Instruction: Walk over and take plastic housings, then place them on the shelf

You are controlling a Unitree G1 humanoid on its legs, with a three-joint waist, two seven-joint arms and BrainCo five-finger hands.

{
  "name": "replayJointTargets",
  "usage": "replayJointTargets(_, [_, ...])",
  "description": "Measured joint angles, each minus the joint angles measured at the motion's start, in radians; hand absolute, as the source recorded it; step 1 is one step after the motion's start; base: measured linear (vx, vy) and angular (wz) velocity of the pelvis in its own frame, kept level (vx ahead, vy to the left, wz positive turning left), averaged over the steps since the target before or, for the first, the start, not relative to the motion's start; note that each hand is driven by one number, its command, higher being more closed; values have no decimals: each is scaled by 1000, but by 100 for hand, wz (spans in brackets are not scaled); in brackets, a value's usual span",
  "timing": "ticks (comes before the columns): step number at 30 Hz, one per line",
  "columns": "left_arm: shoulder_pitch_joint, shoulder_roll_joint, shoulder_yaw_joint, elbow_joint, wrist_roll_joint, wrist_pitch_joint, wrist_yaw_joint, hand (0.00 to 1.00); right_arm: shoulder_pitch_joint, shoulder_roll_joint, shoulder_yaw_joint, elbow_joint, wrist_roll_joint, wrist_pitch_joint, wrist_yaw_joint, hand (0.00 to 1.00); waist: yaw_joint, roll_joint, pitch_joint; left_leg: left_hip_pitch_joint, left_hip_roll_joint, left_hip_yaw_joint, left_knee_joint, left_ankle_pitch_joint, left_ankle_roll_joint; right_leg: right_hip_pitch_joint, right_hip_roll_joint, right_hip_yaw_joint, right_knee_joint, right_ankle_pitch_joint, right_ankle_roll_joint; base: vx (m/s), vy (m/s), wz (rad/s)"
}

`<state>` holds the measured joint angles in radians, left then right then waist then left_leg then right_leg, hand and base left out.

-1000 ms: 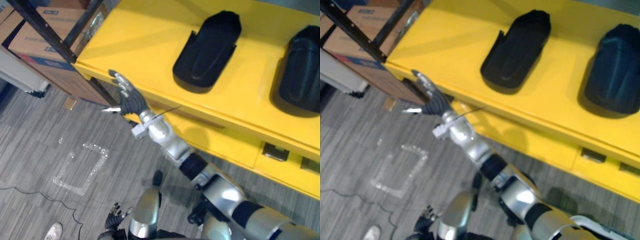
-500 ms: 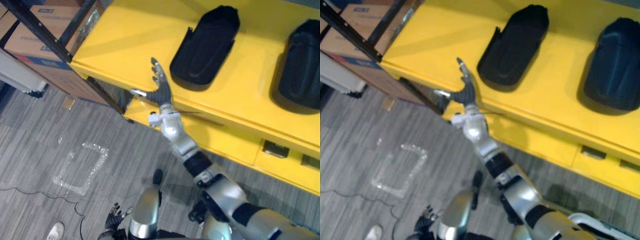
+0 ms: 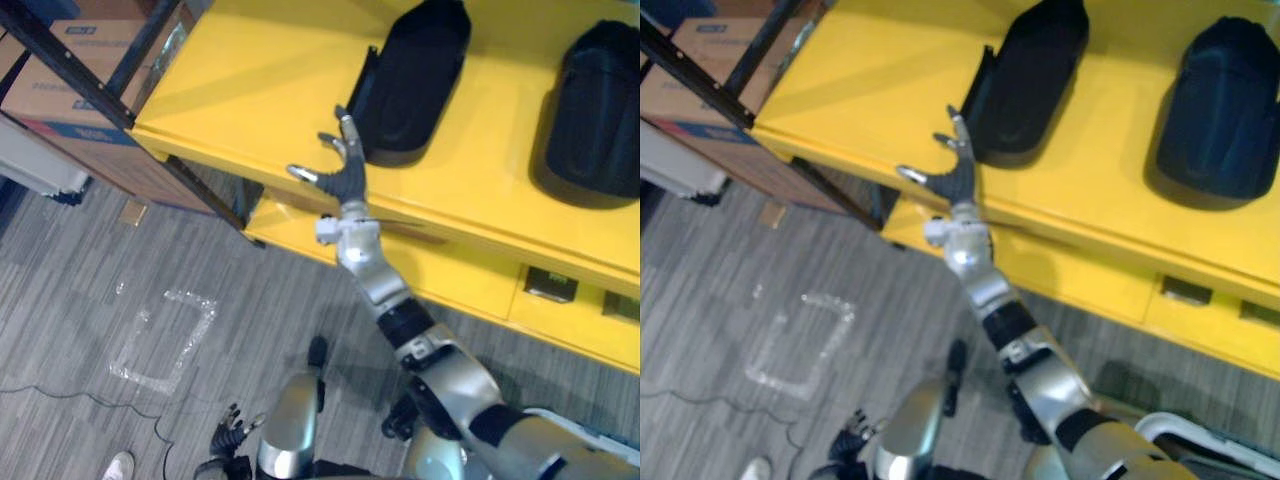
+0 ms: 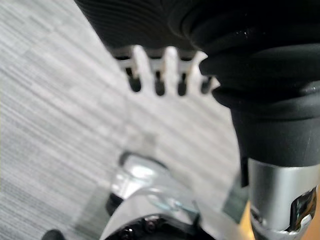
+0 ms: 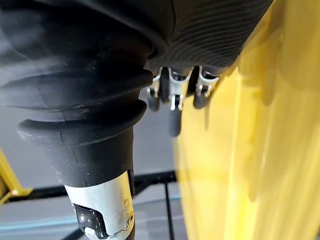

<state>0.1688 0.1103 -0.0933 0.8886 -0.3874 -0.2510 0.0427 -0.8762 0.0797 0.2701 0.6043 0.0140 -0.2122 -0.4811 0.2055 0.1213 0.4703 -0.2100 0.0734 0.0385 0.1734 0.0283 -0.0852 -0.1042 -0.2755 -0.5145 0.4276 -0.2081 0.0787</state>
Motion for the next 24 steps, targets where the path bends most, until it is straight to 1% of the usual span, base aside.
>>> replayJointTargets(6, [-4,0,-6,0,-1,0,5,0,0,-1,1,5,-15,-6,6,0,-1,0,0,1,0,2,0,0,0,0,0,1,0,0,0,0,0,0])
replayJointTargets(9, [-4,0,-6,1,-1,-1,7,0,1,-1,7,9,-9,-8,40,0,-2,1,0,5,1,5,0,0,0,1,0,4,1,0,0,-10,-4,-2])
replayJointTargets(12, [-4,0,-6,4,-1,-1,7,0,9,-1,46,10,16,-17,136,0,-2,1,0,15,1,12,-3,0,0,4,0,12,1,0,0,-10,-6,-7])
replayJointTargets(14, [-5,0,-6,8,0,-1,7,0,16,0,128,-10,35,-28,228,0,-4,2,-1,18,2,15,-5,0,0,5,2,16,-2,1,0,-8,-9,-6])
replayJointTargets(15, [-5,0,-6,10,0,-1,7,0,21,1,155,-23,40,-31,253,0,-4,2,-1,18,3,15,-5,0,0,5,2,16,-3,1,0,0,0,0])
replayJointTargets(16, [-5,0,-6,16,2,-3,7,0,35,5,213,-57,51,-41,296,0,-4,2,-1,19,4,14,-6,0,0,8,5,15,-6,1,1,5,-11,4])
replayJointTargets(18, [-5,1,-5,18,15,-9,9,0,52,35,304,-119,50,-56,340,0,-5,2,-1,24,7,2,-7,0,0,30,14,0,-24,4,4,16,-23,13])
replayJointTargets(19, [-5,1,-5,18,18,-10,10,0,53,46,317,-134,50,-60,345,0,-5,2,-1,28,7,-1,-10,0,0,38,15,-5,-28,4,4,18,-21,12])
replayJointTargets(20, [-5,-1,-5,18,25,-11,14,0,52,50,338,-162,48,-70,347,0,3,1,-1,37,7,-1,-15,0,-1,47,16,-6,-33,4,4,16,-13,9])
replayJointTargets(21, [-5,-2,-5,18,38,-20,18,0,52,50,350,-201,29,-84,343,0,5,1,-1,44,6,-4,-18,0,-1,57,18,-10,-39,5,6,13,-6,4])
replayJointTargets(23, [-4,-2,-5,23,45,-31,19,0,52,51,335,-280,2,-105,310,0,2,0,-1,55,4,-2,-26,0,-1,70,19,-10,-54,11,12,8,9,1])
replayJointTargets(24, [-4,-1,-5,23,49,-31,20,0,51,51,307,-323,-29,-107,265,0,-2,0,-2,59,4,2,-29,0,-1,75,21,-9,-64,18,13,5,21,-5])
